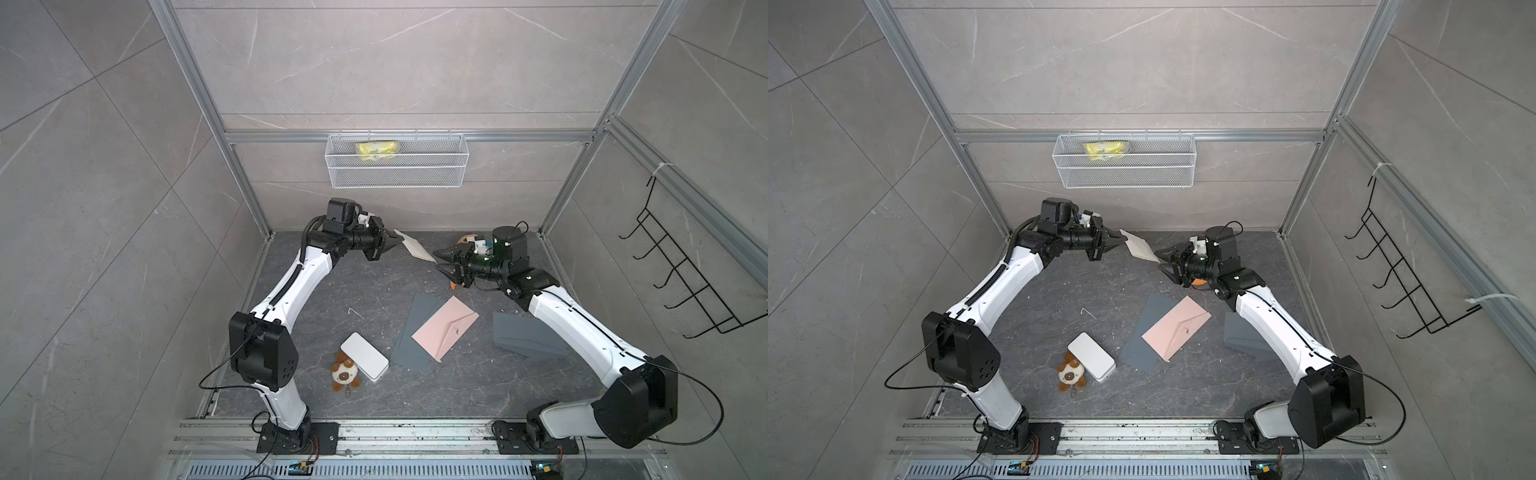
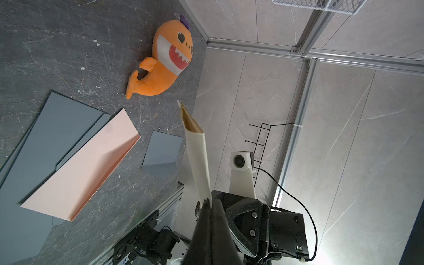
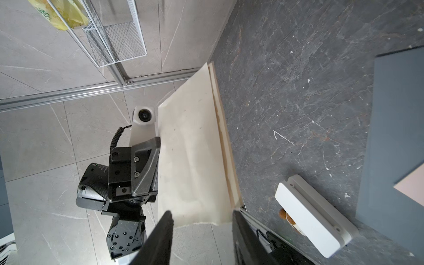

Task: Take the letter paper out of the envelope
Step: Unfold the letter paper.

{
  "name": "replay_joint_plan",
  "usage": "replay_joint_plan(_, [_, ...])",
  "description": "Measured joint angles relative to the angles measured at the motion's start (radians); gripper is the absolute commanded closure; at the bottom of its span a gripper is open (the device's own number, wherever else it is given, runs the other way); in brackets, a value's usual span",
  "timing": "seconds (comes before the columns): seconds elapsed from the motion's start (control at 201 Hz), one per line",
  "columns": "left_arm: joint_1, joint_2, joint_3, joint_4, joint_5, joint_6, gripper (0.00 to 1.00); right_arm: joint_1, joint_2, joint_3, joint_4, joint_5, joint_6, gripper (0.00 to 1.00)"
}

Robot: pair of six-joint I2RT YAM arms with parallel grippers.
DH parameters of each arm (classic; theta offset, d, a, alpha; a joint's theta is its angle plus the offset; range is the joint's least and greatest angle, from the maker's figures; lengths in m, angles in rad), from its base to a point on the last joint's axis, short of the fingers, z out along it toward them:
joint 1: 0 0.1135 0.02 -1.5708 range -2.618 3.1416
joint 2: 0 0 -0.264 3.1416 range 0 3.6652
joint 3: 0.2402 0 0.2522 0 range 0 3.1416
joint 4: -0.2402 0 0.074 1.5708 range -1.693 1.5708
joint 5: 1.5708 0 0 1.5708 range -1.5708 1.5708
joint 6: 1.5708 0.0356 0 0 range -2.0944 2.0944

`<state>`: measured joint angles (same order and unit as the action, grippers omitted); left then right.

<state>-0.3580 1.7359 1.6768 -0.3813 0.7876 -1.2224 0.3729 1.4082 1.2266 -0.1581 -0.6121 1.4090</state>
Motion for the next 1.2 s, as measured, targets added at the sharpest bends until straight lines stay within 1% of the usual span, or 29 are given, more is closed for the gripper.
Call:
replay_joint_plan(0.458, [0.0, 0.0, 0.0, -0.069, -0.011, 0.056, 1.0, 0.0, 0.004, 0.083, -0.158, 0.018, -0.082, 0.58])
replay_joint_plan(0.776, [-0.013, 0.0, 0.005, -0.076, -0.019, 0.06, 1.0, 0.0, 0.022, 0.088, -0.159, 0.026, -0.085, 0.6])
replay_joint_plan(0.821, [-0.013, 0.0, 0.005, -0.076, -0.022, 0.06, 1.0, 0.0, 0.021, 0.088, -0.161, 0.032, -0.085, 0.58])
replay_joint_plan(0.886, [-0.014, 0.0, 0.006, -0.076, -0.024, 0.06, 1.0, 0.0, 0.02, 0.084, -0.167, 0.045, -0.085, 0.53])
replay_joint_plan(1.045, [-0.015, 0.0, 0.011, -0.076, -0.024, 0.06, 1.0, 0.0, 0.006, 0.035, -0.169, 0.067, -0.092, 0.44])
replay_joint_plan(1.14, [-0.015, 0.0, 0.012, -0.075, -0.025, 0.06, 1.0, 0.0, 0.006, 0.025, -0.174, 0.077, -0.093, 0.43])
replay_joint_plan(1.204, [-0.017, 0.0, 0.012, -0.076, -0.025, 0.06, 1.0, 0.0, 0.006, 0.025, -0.168, 0.078, -0.093, 0.46])
